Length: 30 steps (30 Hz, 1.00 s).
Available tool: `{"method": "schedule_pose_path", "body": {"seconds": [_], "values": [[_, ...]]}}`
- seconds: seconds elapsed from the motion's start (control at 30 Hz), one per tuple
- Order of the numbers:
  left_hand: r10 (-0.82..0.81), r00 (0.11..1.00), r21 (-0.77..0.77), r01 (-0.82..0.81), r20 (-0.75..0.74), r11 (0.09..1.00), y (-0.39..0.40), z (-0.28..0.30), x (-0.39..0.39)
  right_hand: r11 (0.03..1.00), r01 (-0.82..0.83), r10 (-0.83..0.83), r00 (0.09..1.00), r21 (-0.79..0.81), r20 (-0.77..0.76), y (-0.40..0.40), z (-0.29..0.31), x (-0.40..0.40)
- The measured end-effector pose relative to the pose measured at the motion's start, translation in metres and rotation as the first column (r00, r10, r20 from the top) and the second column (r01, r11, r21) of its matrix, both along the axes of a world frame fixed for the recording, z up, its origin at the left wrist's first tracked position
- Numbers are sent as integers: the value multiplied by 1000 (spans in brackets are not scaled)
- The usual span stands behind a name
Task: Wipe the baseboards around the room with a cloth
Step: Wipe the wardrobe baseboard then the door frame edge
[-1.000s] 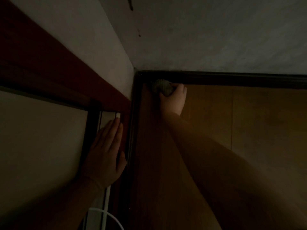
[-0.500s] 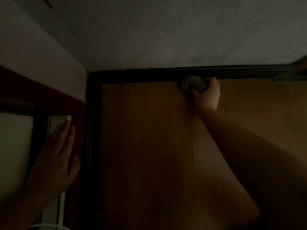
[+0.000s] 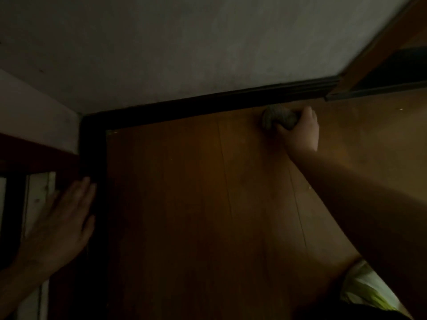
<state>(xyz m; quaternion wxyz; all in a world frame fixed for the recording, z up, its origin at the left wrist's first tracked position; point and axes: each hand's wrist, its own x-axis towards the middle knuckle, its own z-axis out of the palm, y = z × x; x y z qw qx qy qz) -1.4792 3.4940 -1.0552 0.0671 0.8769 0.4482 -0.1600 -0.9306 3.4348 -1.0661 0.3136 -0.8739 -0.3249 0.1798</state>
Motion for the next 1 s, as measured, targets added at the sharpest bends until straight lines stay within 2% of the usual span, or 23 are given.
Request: {"method": "schedule_pose_path", "body": {"seconds": [0.03,0.07,0.1,0.17,0.23,0.3,0.63,0.7,0.8,0.93,1.0], "values": [[-98,990,37,94,101,995,-14,21,45,1000,-17,17,1000,-1,-11,-3,-1,-4],[-142,977,33,139,159,990,-19,18,74,1000,-23,23,999,0,-27,-5,-3,-9],[-134,983,-53,142,129,989,-19,13,102,1000,-27,27,999,2,-44,-6,-5,-16],[-43,999,-253,43,5,967,-29,-7,156,999,-30,31,997,11,-71,-6,-10,-33],[-13,994,-392,-30,-106,919,-35,-33,201,999,-40,42,995,24,-93,-3,-14,-49],[23,990,-477,-86,-138,875,-46,-48,229,998,-51,55,992,40,-112,1,-20,-64],[43,974,-464,-144,-221,874,-52,-49,238,959,-243,263,954,145,-142,58,-44,-134],[34,970,-475,-148,-240,868,-53,-46,238,955,-267,282,951,127,-124,66,-43,-122],[31,965,-471,-155,-260,868,-52,-43,240,977,-170,184,977,126,-109,70,-38,-79],[36,956,-492,-181,-290,852,-51,-38,245,952,-305,305,952,30,0,58,-31,-19],[35,956,-501,-185,-292,845,-51,-36,245,956,-293,292,956,-3,37,48,-30,9]]}}
